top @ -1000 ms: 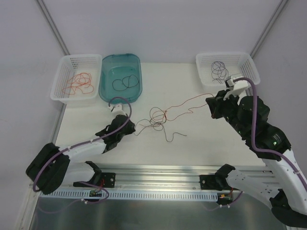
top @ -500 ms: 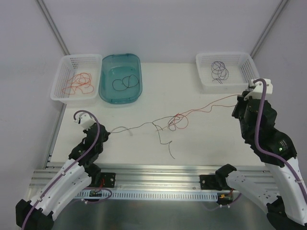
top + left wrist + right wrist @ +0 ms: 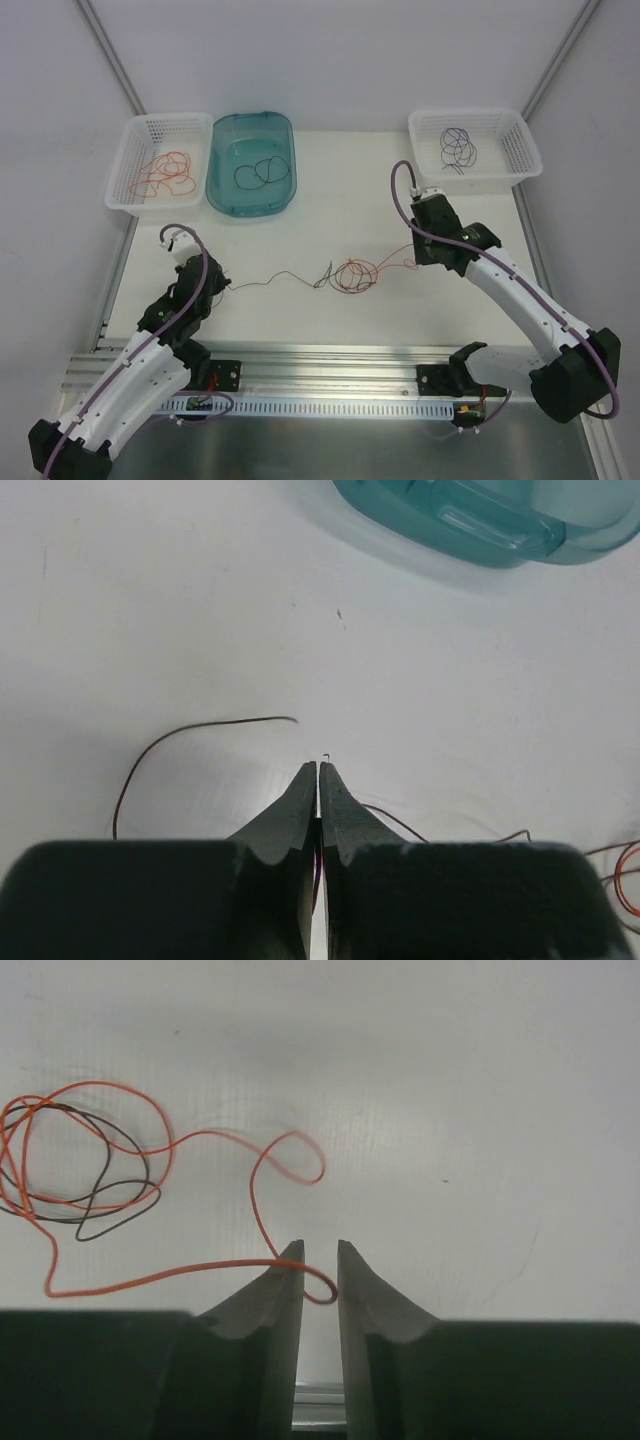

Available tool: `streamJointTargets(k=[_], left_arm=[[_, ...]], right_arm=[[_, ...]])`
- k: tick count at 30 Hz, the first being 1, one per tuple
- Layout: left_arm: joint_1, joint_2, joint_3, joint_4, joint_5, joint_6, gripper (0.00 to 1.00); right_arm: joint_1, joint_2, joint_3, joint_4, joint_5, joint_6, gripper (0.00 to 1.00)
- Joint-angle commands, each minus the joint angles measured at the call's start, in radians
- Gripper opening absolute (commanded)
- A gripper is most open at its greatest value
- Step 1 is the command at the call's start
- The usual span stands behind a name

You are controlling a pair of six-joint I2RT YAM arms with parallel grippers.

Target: Untangle the cables

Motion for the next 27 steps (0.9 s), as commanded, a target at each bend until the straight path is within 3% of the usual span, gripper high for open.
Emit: streamJointTargets(k=[1,4,8,9,11,22,27], left_arm=[[0.008,0.03,0.072,-0.004,0.103,0.07,0.0],[0.008,0.046,0.105,-0.004,0.172,0.106,0.0],[0.007,0.058,0.134,-0.004,0.235,0.142,0.0],[0.008,0.06,0.14,-0.004,0.245,0.144,0.0],[0.008,0.058,0.145,-0.004,0.263,0.153,0.0],[0.007,-0.005,0.16,-0.017,0.322,0.182,0.0],[0.008,-0.011,0.166,-0.03,0.329,0.187,0.0]], right_arm=[[-0.005,0.026,-0.015,0.043,-0.149,0.023,0.24],[0.013,0.021,-0.036,0.097,-0.271,0.02,0.49],[0.1,0.01,-0.035,0.17,-0.321,0.0,0.66],[0.108,0.02,-0.032,0.182,-0.333,0.0,0.74],[0.123,0.052,-0.015,0.213,-0.353,0.002,0.79],[0.171,0.401,0.039,0.377,-0.402,0.023,0.81],[0.215,0.527,0.073,0.393,-0.336,0.063,0.79]])
